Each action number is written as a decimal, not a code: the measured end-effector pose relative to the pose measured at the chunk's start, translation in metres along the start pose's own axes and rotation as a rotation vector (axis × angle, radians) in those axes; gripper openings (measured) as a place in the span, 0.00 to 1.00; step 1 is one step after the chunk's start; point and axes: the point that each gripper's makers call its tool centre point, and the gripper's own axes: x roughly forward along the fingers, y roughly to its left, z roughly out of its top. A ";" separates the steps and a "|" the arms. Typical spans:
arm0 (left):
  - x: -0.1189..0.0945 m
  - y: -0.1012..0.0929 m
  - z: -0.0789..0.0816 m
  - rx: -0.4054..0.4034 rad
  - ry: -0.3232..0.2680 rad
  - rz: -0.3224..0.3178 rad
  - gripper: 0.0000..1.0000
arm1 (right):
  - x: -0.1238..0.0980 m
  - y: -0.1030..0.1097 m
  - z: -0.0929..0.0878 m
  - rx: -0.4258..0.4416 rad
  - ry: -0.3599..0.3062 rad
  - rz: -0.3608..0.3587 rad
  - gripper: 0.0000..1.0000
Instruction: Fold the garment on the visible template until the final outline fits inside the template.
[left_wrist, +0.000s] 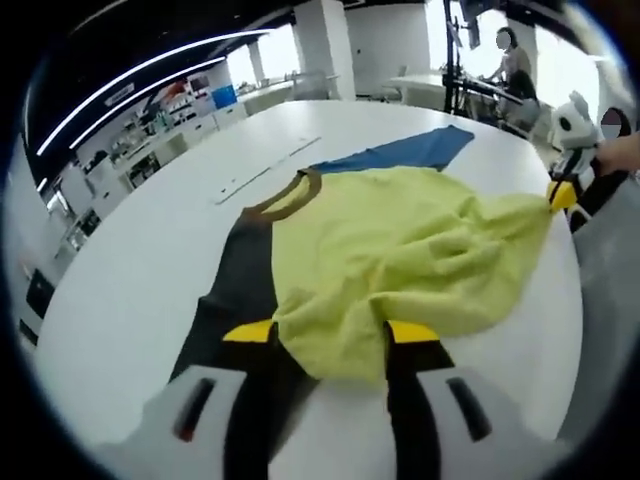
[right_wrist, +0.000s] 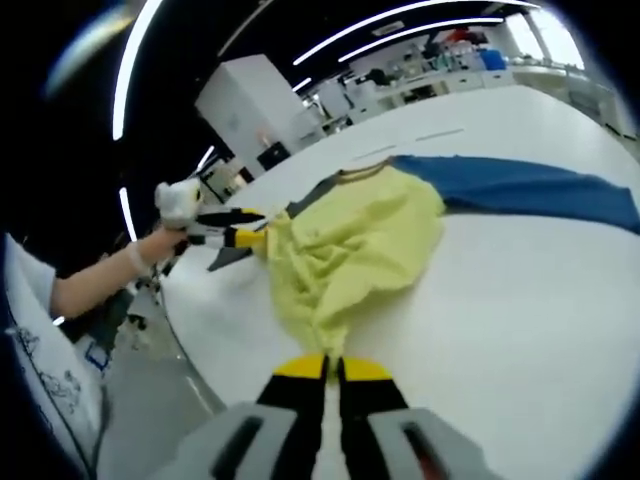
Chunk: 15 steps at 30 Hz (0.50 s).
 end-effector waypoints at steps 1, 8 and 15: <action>-0.003 0.000 -0.002 -0.010 -0.003 0.004 0.39 | 0.000 -0.001 0.000 -0.001 0.002 0.000 0.00; -0.020 -0.001 -0.020 -0.095 -0.016 0.021 0.40 | -0.001 0.001 0.001 -0.002 -0.001 0.000 0.00; -0.025 -0.014 -0.040 -0.186 -0.020 0.021 0.39 | 0.001 0.001 -0.001 0.000 0.001 0.002 0.00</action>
